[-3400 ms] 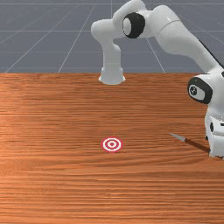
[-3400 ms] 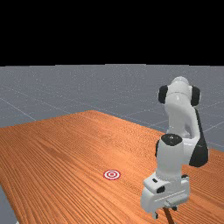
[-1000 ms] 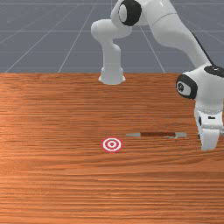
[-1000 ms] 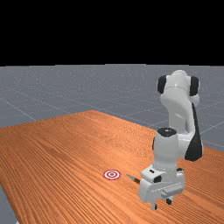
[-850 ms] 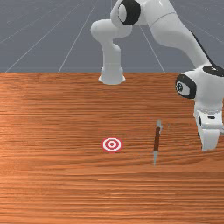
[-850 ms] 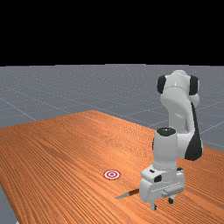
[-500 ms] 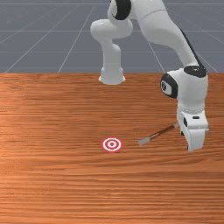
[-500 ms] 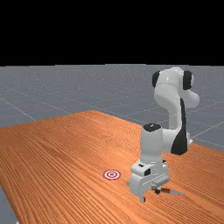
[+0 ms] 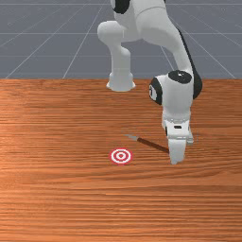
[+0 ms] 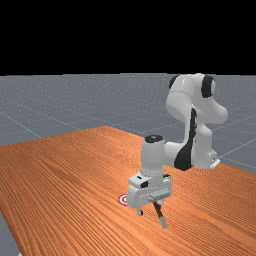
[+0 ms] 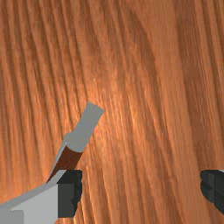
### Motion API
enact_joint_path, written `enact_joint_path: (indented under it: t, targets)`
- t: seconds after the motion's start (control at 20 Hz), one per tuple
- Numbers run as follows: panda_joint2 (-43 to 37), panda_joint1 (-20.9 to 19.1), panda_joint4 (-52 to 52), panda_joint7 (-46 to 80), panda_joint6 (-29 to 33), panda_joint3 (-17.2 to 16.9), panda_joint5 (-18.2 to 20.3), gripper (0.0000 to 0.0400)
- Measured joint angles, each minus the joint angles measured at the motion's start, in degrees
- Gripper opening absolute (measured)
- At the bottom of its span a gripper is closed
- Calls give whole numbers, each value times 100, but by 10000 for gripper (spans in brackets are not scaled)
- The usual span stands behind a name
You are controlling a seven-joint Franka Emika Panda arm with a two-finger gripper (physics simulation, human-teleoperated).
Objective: Pick up the pen and put it to the marker
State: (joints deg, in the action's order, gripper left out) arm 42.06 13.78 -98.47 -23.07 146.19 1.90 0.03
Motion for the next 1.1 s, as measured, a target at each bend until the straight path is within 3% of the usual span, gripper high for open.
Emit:
enact_joint_path:
  t: [0.1,0.2,0.4,0.55,0.65,0.8,0.85,0.9,1.05,1.1]
  targets:
    - [-183,-74,-374,122,270,89,221,400]
    - [-86,257,-198,942,204,-139,266,400]
    - [-8,477,-49,841,152,3,165,400]
    - [-219,666,-412,901,202,-134,-74,400]
    - [-393,645,-770,1102,478,-65,146,400]
    - [-541,802,-1051,1349,616,-108,148,400]
    - [-595,964,-1111,1301,487,-250,-160,400]
    - [-679,420,-1311,153,668,277,11,400]
    - [-907,-308,-1734,-965,774,483,56,400]
    - [-956,-310,-1821,-616,862,332,142,400]
